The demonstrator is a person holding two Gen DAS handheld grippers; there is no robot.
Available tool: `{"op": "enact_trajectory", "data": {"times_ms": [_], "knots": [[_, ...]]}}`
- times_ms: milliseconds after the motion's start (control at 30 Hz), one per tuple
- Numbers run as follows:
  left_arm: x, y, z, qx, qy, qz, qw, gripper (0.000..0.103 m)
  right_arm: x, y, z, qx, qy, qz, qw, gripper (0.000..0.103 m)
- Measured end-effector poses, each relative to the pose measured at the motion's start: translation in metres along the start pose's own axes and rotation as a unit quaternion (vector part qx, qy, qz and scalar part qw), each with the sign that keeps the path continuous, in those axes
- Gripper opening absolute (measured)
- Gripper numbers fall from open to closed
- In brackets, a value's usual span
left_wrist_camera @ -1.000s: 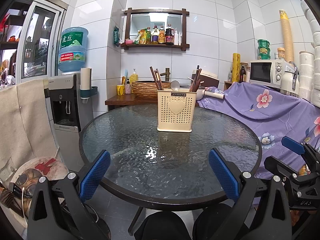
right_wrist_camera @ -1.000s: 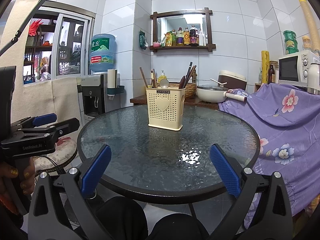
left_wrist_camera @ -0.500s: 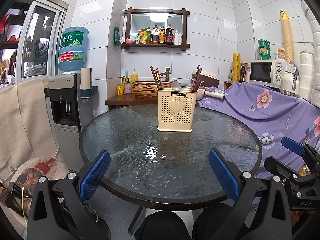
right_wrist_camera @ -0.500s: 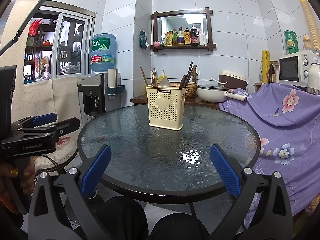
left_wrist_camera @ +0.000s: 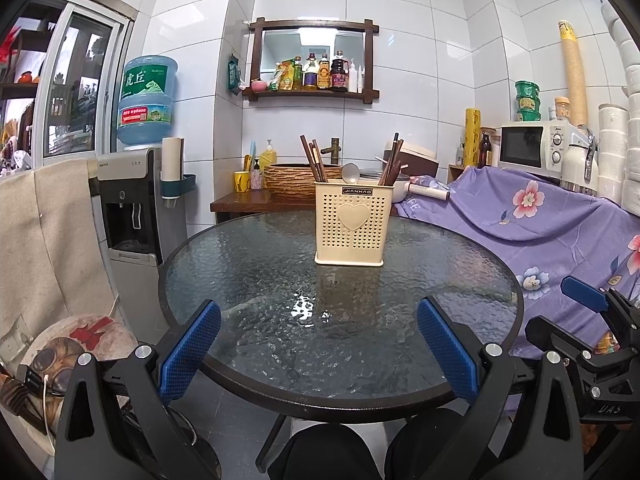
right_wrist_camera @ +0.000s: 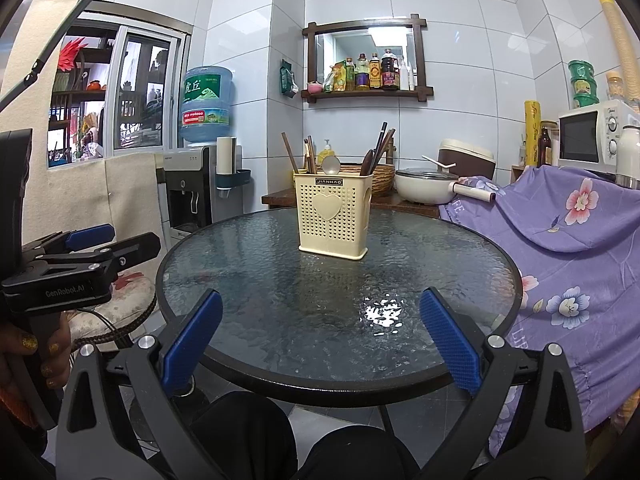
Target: Organize utensils
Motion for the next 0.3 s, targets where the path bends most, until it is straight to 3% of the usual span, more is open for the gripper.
{"op": "enact_trajectory", "data": {"times_ms": [300], "knots": [[-0.0004,0.0018,-0.0010,-0.002,0.001,-0.003,1.0000,0.097,0.0001,-0.0017,-0.0016,0.000,0.001,-0.001,1.000,0.097]]}}
Point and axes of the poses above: each gripper's, at about its wrist camera, not at the fingertips, and x roughly the way its jaws point, z to its right, y to its top, the point moved 4 cm from there along x, roughly the way its jaws point, and after that the axes turned 4 degrees about y, right-handed, at the moved point
